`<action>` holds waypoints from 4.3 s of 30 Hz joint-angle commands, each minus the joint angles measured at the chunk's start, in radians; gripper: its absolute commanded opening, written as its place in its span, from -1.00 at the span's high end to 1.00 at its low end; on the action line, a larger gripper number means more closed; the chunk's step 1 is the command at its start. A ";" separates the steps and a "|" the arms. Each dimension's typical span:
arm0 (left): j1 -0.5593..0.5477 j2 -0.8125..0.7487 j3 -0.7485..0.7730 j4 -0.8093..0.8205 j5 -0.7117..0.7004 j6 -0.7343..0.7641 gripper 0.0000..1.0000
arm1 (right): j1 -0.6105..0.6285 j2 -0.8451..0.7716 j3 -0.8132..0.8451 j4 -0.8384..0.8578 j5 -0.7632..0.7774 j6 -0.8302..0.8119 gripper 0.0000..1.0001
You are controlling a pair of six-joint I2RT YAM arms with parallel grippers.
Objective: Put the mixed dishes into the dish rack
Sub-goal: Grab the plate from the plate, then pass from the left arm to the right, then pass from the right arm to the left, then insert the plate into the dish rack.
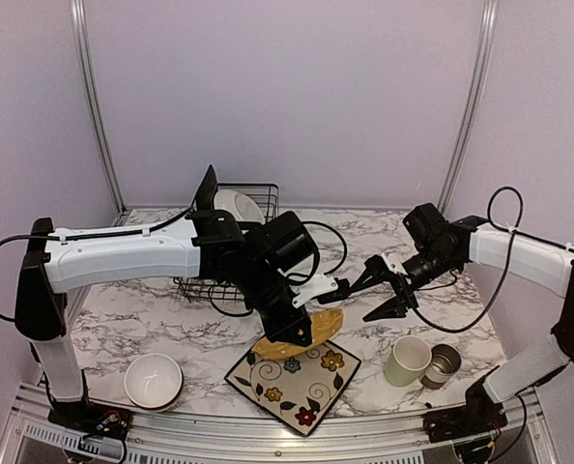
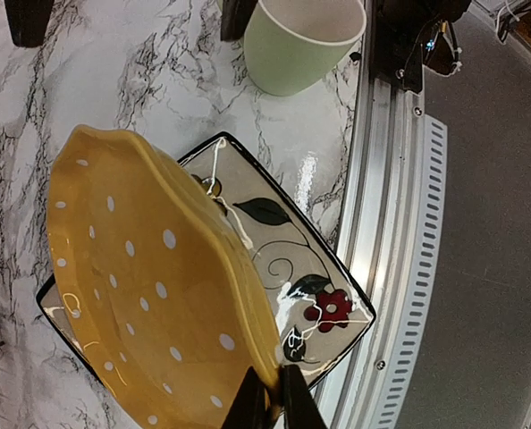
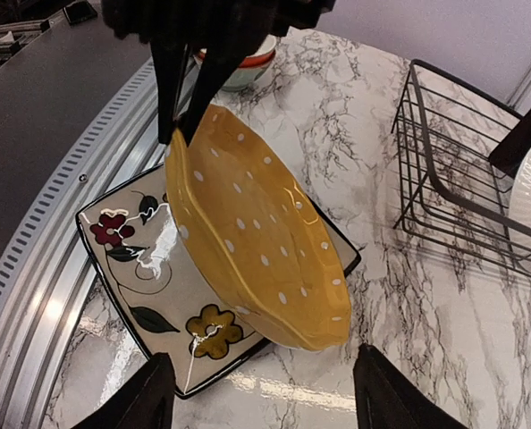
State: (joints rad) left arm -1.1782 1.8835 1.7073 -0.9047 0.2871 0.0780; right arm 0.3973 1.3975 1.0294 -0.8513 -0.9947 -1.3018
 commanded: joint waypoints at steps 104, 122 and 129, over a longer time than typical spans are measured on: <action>0.257 -0.418 -0.223 0.604 -0.153 -0.185 1.00 | -0.199 0.132 0.128 0.199 -0.046 0.440 -0.06; 0.425 -0.451 -0.334 0.579 -0.641 -0.346 1.00 | -0.197 0.131 0.105 0.348 0.043 0.598 -0.04; 0.529 -0.439 -0.383 0.632 -0.584 -0.422 1.00 | -0.084 0.165 0.157 0.399 0.222 0.672 -0.05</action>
State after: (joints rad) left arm -0.7006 1.4818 1.3159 -0.4343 -0.2840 -0.3000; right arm 0.2295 1.5379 1.1332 -0.4946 -0.9081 -0.6830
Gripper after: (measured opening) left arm 0.217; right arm 0.521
